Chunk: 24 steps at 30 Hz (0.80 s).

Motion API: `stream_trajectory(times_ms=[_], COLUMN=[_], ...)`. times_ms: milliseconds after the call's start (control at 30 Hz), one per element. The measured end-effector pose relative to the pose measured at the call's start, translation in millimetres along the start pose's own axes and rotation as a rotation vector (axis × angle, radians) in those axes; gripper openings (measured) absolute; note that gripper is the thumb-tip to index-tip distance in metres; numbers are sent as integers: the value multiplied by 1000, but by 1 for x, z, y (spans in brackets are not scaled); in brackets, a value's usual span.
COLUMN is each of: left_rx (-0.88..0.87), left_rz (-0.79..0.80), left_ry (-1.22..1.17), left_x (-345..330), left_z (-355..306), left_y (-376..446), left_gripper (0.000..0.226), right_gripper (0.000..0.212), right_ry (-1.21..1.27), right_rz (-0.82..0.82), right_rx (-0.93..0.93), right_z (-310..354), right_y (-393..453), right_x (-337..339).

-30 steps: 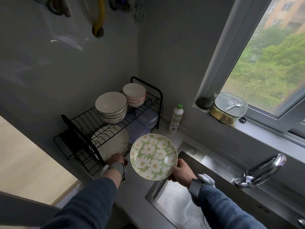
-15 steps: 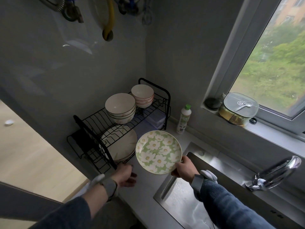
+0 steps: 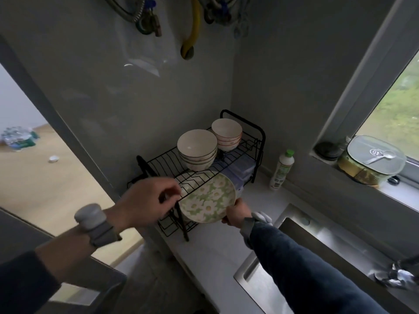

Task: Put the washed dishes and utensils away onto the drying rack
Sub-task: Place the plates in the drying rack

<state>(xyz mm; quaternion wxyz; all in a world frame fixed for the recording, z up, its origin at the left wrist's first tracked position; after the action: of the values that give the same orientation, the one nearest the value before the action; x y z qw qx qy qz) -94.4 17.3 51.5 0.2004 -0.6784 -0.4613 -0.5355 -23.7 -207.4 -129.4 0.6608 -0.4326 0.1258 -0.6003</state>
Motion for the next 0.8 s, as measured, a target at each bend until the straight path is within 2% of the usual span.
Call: stream_trajectory(times_ms=[100, 267, 333, 400, 467, 533, 600, 733, 800], left_rx=[-32, 31, 50, 62, 57, 61, 72, 72, 67], left_rz=[-75, -7, 16, 17, 30, 101, 175, 200, 190], left_ry=[65, 40, 10, -17, -18, 2, 38, 97, 111], left_x=[13, -9, -21, -29, -32, -34, -36, -40, -42], left_z=[34, 72, 81, 87, 91, 95, 98, 101, 100], left_y=[21, 44, 46, 47, 49, 51, 53, 55, 54], left_gripper=[5, 24, 21, 15, 11, 12, 17, 18, 20], right_gripper=[18, 12, 28, 34, 27, 2, 29, 46, 47], right_ry=[-8, -74, -161, -190, -205, -214, -206, -228, -250], right_rz=[-14, -37, -24, -15, -19, -22, -32, -46, -51], right_rx=[-12, -18, -10, -25, -34, -26, -30, -47, -44], right_z=[8, 12, 14, 15, 16, 19, 18, 20, 20], right_y=[11, 31, 38, 41, 48, 52, 62, 65, 66], right_x=[-17, -30, -37, -42, -48, -53, -58, -63, -62])
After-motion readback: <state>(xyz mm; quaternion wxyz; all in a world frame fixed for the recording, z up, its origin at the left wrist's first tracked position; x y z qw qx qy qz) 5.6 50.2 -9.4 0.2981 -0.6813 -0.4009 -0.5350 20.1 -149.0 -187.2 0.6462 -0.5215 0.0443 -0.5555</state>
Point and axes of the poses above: each hand's wrist, its own y-axis towards the middle knuckle, its own x-axis out of the back of the hand, z = x × y, the point moved 8 cm from there along y, towards the middle knuckle, and after that the axes turned 15 degrees about -x, right-handed, at the moved point
